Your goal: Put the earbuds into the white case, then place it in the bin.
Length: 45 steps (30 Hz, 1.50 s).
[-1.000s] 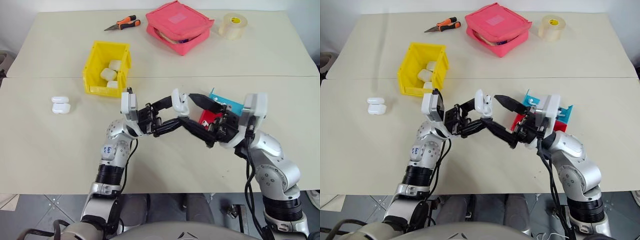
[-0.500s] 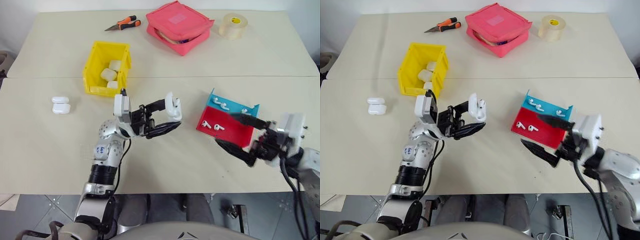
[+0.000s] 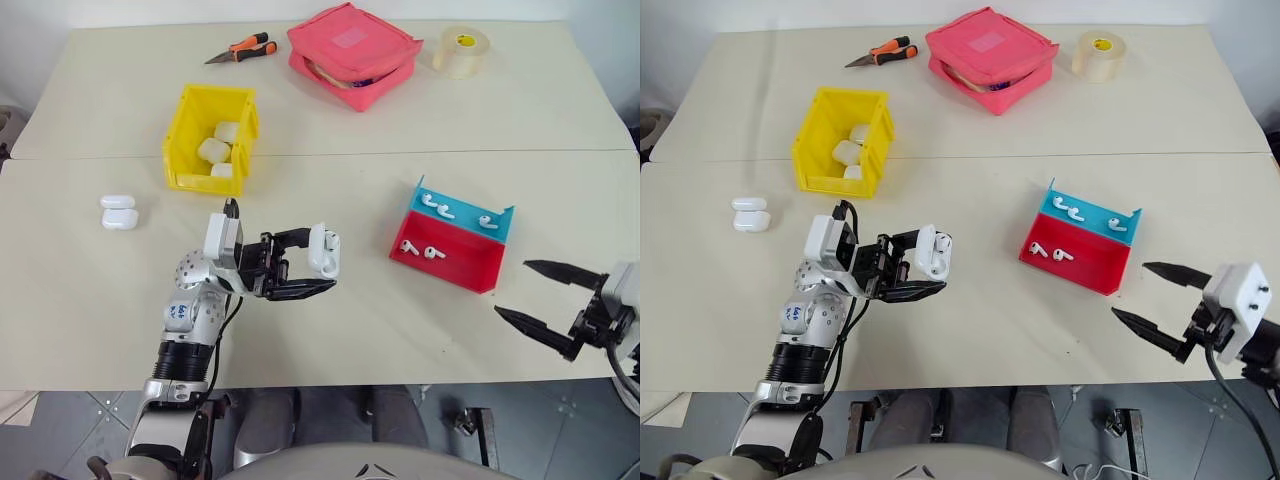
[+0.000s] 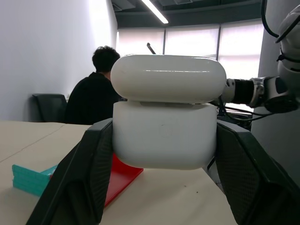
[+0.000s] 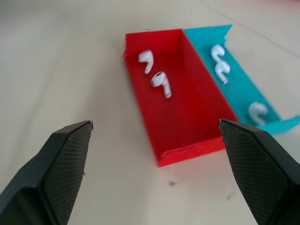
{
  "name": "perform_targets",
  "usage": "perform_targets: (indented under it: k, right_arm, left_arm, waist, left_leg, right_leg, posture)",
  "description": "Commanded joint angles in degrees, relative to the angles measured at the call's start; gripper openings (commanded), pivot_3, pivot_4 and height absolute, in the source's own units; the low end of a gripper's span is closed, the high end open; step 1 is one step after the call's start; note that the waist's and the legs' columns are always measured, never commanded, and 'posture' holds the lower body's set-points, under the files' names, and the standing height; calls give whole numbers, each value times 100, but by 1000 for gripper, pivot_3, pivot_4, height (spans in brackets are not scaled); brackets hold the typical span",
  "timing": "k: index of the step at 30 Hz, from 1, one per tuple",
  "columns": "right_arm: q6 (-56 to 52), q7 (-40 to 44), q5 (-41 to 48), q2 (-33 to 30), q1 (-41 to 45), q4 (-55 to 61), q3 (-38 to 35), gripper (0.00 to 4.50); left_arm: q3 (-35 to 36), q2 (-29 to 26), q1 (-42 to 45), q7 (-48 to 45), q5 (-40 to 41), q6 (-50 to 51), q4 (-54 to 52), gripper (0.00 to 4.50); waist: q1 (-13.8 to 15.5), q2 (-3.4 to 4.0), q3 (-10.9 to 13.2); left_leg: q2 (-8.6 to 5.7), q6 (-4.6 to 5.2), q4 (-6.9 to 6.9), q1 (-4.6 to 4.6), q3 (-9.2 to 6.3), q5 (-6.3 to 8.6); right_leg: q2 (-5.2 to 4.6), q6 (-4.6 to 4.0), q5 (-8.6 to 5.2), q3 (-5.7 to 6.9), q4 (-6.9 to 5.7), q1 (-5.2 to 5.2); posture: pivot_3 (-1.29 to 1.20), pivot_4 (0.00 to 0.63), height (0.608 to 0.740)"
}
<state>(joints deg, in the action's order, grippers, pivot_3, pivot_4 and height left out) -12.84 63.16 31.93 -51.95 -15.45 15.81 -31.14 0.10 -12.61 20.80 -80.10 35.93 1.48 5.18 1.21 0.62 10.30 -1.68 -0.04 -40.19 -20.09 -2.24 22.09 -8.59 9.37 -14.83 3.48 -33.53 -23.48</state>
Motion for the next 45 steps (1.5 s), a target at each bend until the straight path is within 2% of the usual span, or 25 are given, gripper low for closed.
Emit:
perform_targets:
  k: [1,4,7,11,16,22,30,33,37,45]
  right_arm:
    - [-507,-109,-212,-650,866,-420,343,4452]
    - [-1003,-54,-485,-1201,1970,-1067,1057,4452]
    - [-1069,140,-1216,-1451,3197,-2042,2126,4452]
    - [-608,484,-2136,-1295,4648,-3311,3214,4452]
    - [96,722,-2960,-896,5835,-4614,3997,4452]
    - [765,1099,-3442,-441,6531,-5515,4402,4452]
    - [927,1509,-3869,-127,6957,-6060,4717,4452]
    - [938,1601,-4101,-78,7114,-6289,4857,3838]
    - [822,1797,-4383,-36,7315,-6493,5027,2493]
    - [745,2042,-4758,70,7546,-6730,5249,2493]
  left_arm:
    - [-57,8,-113,121,107,90,-320,2790]
    - [-103,42,-175,220,95,108,-423,2790]
    - [-141,99,-235,326,87,93,-493,2790]
    - [-173,147,-330,439,69,42,-586,2790]
    - [-180,203,-470,584,58,-32,-710,2790]
    - [-201,249,-655,730,44,-113,-870,2790]
    - [-179,246,-641,789,44,-179,-817,2790]
    - [-197,259,-655,795,31,-217,-816,2790]
    - [-214,277,-644,799,18,-265,-794,2790]
    - [-234,315,-623,813,5,-345,-745,2790]
  waist:
    - [4,1,-1]
    - [6,2,0]
    - [15,1,0]
    - [1,3,1]
    - [-44,9,4]
    - [-60,9,4]
    - [-57,11,4]
    - [-61,11,4]
    - [-90,12,4]
    - [-119,12,3]
  left_leg:
    - [0,0,-1,2,3,0]
    - [4,-1,0,-3,-3,0]
    - [3,-1,-4,-6,-9,0]
    - [-3,-1,0,-13,-10,0]
    - [-1,-2,3,-17,-4,-1]
    - [0,-4,2,-17,-4,-2]
    - [1,-5,1,-19,-7,-2]
    - [1,-5,1,-19,-7,-2]
    - [1,-5,0,-18,-7,-2]
    - [1,-6,0,-19,-10,-2]
  right_leg:
    - [0,0,0,-3,-1,0]
    - [2,-1,-1,4,1,-3]
    - [0,-1,-1,9,4,-1]
    - [-3,0,0,8,9,-8]
    - [-3,0,0,8,10,-15]
    - [-3,1,1,10,10,-14]
    - [-3,1,1,12,10,-15]
    - [-2,1,1,12,10,-15]
    - [-3,1,1,12,9,-15]
    - [-3,1,1,13,9,-15]
  posture:
    - [0,150,740]
    - [0,150,740]
    - [0,150,740]
    - [0,150,740]
    - [0,150,740]
    - [0,150,740]
    - [0,150,740]
    - [0,150,740]
    - [0,150,740]
    - [0,150,740]
